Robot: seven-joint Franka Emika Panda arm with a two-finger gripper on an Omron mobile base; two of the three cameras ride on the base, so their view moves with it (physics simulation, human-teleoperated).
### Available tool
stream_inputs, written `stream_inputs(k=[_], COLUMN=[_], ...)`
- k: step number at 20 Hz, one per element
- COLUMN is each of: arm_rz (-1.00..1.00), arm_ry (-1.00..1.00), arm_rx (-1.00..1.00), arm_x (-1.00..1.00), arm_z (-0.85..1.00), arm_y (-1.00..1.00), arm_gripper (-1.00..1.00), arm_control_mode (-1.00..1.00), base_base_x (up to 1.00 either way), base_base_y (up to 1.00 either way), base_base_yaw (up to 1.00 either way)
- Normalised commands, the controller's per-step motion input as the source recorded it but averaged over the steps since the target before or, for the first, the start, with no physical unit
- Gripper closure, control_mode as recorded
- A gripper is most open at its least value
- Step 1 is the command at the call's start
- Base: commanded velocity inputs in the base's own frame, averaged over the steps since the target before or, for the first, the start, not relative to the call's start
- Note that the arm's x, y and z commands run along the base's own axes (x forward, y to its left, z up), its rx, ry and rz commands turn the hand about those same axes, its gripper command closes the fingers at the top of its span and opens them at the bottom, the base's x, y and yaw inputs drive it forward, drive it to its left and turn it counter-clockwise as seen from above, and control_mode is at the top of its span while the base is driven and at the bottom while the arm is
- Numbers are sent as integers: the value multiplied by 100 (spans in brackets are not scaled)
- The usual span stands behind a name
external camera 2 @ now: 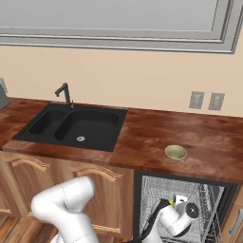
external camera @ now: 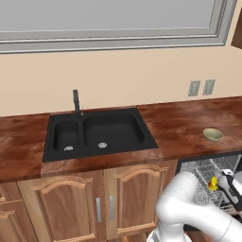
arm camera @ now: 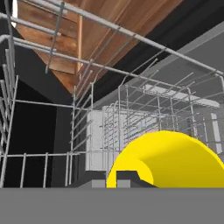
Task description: Pick up the cup and bowl from the counter, place them in the dishwasher, and close the dishwasher door.
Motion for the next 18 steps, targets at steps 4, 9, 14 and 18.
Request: stream_inputs(k=[4,9,14,18], arm_rz=[0,0,2,3], arm_ry=[2,1,0,0], arm_rx=[0,0,0,0], arm_x=[42,27,4,0], arm_z=[-44,-42,-46,-42], arm_y=[-23,-16,-11,-8], arm_gripper=[100,100,100,-100], arm_control_mode=[-100,-100,-100,-100], base_base_x=[0,0,0,0], base_base_y=[0,0,0,0], base_base_yaw=[0,0,0,0])
